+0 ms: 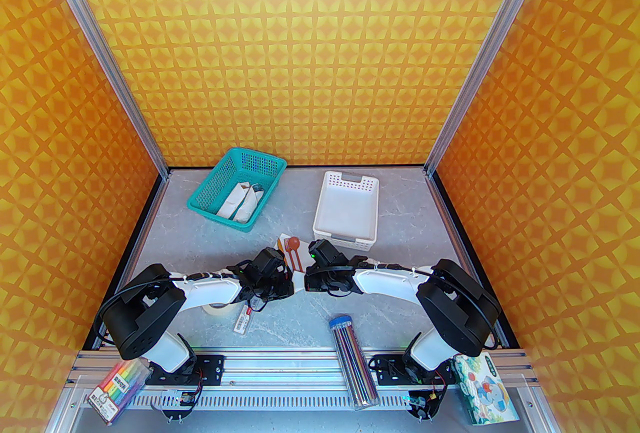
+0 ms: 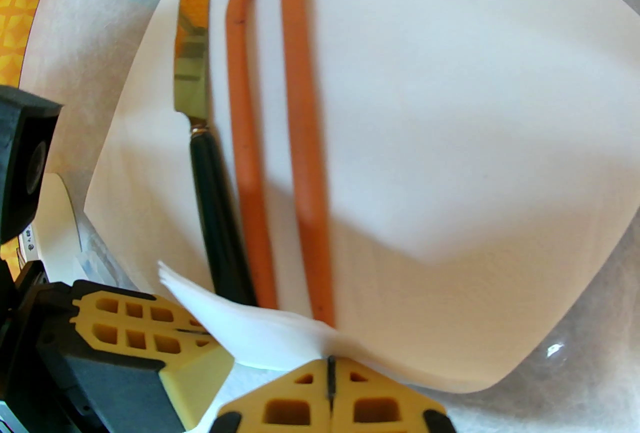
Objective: Place the utensils on the paper napkin and roll it up
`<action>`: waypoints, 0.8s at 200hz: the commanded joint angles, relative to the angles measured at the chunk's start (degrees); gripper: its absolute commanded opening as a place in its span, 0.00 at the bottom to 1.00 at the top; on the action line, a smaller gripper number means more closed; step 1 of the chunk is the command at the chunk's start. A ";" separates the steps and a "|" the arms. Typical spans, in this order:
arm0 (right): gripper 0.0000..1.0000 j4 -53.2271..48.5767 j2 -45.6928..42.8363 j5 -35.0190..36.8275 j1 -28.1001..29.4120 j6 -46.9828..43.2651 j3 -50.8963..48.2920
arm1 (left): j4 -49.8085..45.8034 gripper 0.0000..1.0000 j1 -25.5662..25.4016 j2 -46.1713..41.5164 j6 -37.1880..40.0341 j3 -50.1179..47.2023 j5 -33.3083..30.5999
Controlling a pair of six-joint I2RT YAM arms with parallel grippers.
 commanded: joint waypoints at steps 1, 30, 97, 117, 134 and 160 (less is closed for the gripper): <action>0.00 -1.09 0.41 1.65 -0.50 -0.19 -0.34 | -4.25 0.01 0.43 0.74 -0.24 -0.05 -1.73; 0.00 -1.30 1.25 1.48 -0.77 -0.36 -0.31 | -4.23 0.01 0.43 0.69 -0.33 -0.05 -1.73; 0.00 -2.62 2.49 1.66 -1.20 -0.71 -0.16 | -4.38 0.01 0.43 0.69 -0.44 -0.14 -1.73; 0.00 -3.12 2.60 1.83 -1.29 -0.81 -0.28 | -4.45 0.01 0.43 0.69 -0.59 -0.18 -1.73; 0.00 -4.20 2.45 2.38 -1.60 -1.52 -0.24 | -4.52 0.01 0.52 0.67 -0.68 -0.25 -1.73; 0.00 -4.91 1.79 2.80 -2.93 -2.88 -0.99 | -4.65 0.01 0.52 0.61 -0.79 -0.37 -1.73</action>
